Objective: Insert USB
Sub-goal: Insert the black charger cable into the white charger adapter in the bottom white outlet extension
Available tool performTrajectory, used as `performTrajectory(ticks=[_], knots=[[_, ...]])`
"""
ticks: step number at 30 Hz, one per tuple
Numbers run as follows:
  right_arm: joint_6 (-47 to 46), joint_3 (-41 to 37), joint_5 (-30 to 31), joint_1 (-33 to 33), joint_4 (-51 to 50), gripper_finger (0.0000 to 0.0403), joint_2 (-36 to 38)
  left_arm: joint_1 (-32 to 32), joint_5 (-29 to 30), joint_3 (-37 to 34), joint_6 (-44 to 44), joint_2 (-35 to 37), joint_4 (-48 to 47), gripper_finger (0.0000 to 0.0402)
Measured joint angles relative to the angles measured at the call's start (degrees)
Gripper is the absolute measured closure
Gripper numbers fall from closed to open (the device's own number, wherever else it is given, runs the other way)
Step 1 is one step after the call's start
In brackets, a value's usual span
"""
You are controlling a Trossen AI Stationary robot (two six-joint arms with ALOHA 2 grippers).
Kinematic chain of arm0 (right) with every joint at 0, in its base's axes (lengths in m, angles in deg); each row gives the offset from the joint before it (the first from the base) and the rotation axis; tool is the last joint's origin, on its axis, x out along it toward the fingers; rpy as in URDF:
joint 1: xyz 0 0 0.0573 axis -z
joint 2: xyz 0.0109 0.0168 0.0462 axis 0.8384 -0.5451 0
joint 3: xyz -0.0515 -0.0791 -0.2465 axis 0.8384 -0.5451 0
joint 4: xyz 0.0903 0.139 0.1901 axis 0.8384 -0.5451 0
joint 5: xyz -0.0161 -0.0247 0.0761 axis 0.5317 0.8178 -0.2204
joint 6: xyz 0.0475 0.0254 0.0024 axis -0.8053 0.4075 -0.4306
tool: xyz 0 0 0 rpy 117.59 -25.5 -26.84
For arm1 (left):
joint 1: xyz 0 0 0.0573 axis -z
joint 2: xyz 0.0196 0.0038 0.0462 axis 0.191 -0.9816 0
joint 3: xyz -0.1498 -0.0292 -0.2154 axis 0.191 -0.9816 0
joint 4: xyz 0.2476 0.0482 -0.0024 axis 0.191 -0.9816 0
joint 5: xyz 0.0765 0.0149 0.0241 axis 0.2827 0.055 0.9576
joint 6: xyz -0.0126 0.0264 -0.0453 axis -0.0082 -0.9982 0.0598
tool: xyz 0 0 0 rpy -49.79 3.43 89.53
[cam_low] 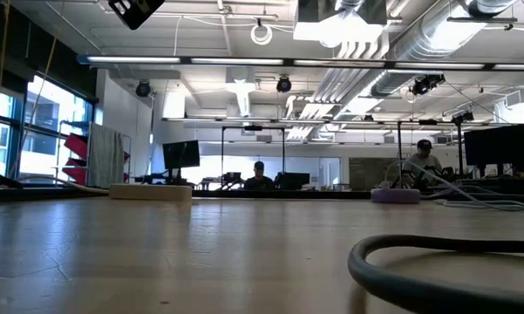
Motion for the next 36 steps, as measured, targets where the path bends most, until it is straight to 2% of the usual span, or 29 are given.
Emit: performTrajectory(ticks=[8, 19, 28, 36], knots=[[1.0, 0.0, -0.2, 0.0, 0.3, 0.0403, -0.1, 0.0, 0.5, 0.0, 0.0, 0.0, 0.0, 0.0355], [4.4, 0.0, -7.6, 1.6, -1.5, 0.0403, -1.6, 0.0, 1.1, 0.0, 0.0, 0.0, -0.1, 0.0355], [4.9, 0.1, -7.5, 2.1, -1.5, 0.0403, -2.5, 0.0, 1.1, 0.0, 0.0, 0.0, -0.3, 0.0355], [-4.5, 0.0, -5.6, 0.9, -1.1, 0.0403, -2.5, 0.0, 1.2, 0.0, 0.0, 0.0, -0.3, 0.0355]])
